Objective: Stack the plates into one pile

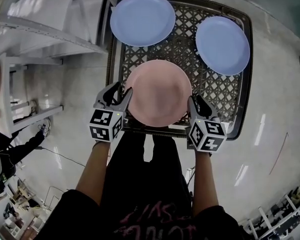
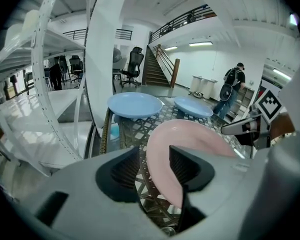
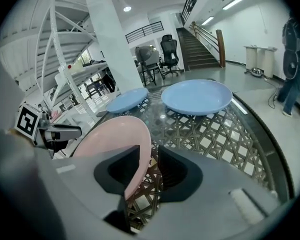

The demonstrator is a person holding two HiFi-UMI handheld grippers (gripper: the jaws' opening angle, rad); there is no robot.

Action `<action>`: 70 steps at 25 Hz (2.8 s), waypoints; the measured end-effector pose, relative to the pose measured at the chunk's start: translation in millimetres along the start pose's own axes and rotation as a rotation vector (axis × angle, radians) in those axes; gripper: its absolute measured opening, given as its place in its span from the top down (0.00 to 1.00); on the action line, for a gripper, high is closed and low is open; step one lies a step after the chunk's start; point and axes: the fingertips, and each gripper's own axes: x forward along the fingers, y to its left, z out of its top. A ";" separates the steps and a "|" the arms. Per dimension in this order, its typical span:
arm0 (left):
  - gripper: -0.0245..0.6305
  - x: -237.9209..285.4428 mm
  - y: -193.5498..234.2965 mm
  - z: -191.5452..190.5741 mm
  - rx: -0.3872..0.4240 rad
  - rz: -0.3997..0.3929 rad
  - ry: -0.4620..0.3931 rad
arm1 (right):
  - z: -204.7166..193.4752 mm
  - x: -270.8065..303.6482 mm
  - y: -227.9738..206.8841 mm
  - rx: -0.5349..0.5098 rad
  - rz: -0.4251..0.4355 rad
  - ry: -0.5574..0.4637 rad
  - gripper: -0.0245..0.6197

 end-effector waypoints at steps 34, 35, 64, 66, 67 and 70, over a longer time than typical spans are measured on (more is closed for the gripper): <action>0.90 26.8 6.7 -34.9 -0.048 0.029 0.073 | -22.8 29.8 1.9 0.010 -0.008 0.070 0.89; 0.91 27.3 7.9 -34.8 -0.063 0.029 0.068 | -22.6 30.2 1.7 0.008 -0.011 0.071 0.89; 0.92 -16.0 27.5 19.9 -0.059 0.095 -0.055 | 33.2 12.2 36.1 -0.007 0.009 -0.053 0.91; 0.92 -19.2 31.5 23.8 -0.059 0.097 -0.063 | 38.0 13.0 40.5 -0.011 0.011 -0.058 0.91; 0.92 -20.6 33.7 26.3 -0.061 0.098 -0.067 | 41.1 13.3 42.8 -0.013 0.012 -0.061 0.91; 0.92 -23.9 39.9 35.7 -0.068 0.101 -0.081 | 52.9 13.5 49.0 -0.018 0.015 -0.071 0.91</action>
